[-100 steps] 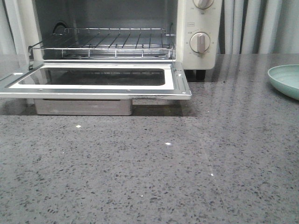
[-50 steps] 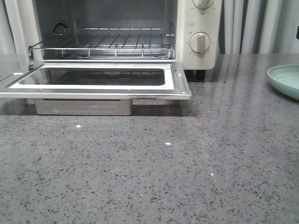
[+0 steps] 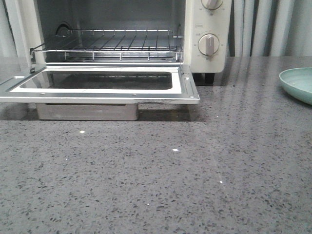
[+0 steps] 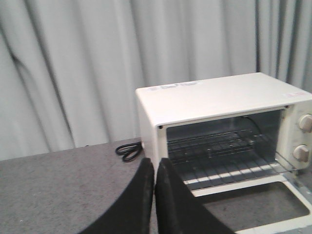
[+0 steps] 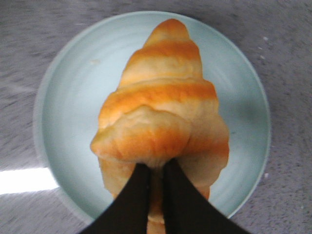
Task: Put bread in oven
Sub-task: 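Grasp the croissant with the right gripper and lift it, then carry the croissant with the right gripper into the open oven, then lower the croissant onto the wire rack and open the right gripper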
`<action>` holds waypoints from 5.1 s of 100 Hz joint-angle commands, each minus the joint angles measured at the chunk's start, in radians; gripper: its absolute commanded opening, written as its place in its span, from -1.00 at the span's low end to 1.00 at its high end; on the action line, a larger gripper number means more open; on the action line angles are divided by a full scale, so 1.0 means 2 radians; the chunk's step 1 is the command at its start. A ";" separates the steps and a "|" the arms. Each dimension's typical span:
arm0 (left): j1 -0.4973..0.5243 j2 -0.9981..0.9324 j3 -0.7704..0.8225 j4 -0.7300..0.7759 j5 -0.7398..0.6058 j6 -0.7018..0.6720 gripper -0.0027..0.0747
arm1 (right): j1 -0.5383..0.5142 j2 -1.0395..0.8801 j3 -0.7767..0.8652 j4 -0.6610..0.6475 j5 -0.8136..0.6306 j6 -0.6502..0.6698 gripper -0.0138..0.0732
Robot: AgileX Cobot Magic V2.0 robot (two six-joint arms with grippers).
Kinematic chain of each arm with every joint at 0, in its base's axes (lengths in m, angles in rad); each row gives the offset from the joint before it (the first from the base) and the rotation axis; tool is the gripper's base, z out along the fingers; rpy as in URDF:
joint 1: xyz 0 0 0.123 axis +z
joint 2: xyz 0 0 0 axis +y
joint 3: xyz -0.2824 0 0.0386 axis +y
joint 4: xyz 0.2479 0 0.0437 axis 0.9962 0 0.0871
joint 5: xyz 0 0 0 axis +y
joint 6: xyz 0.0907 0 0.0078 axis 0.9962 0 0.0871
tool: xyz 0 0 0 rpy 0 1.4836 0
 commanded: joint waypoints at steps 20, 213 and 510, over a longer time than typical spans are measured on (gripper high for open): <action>0.048 -0.025 -0.016 -0.008 -0.079 0.001 -0.99 | 0.092 -0.070 -0.041 0.023 0.047 -0.041 -0.85; 0.050 -0.042 -0.016 -0.047 -0.036 0.002 -0.99 | 0.435 0.070 -0.118 -0.225 -0.172 -0.037 -0.84; 0.050 -0.080 -0.003 -0.051 -0.060 0.057 -0.99 | 0.411 0.128 -0.192 -0.230 -0.211 -0.037 0.12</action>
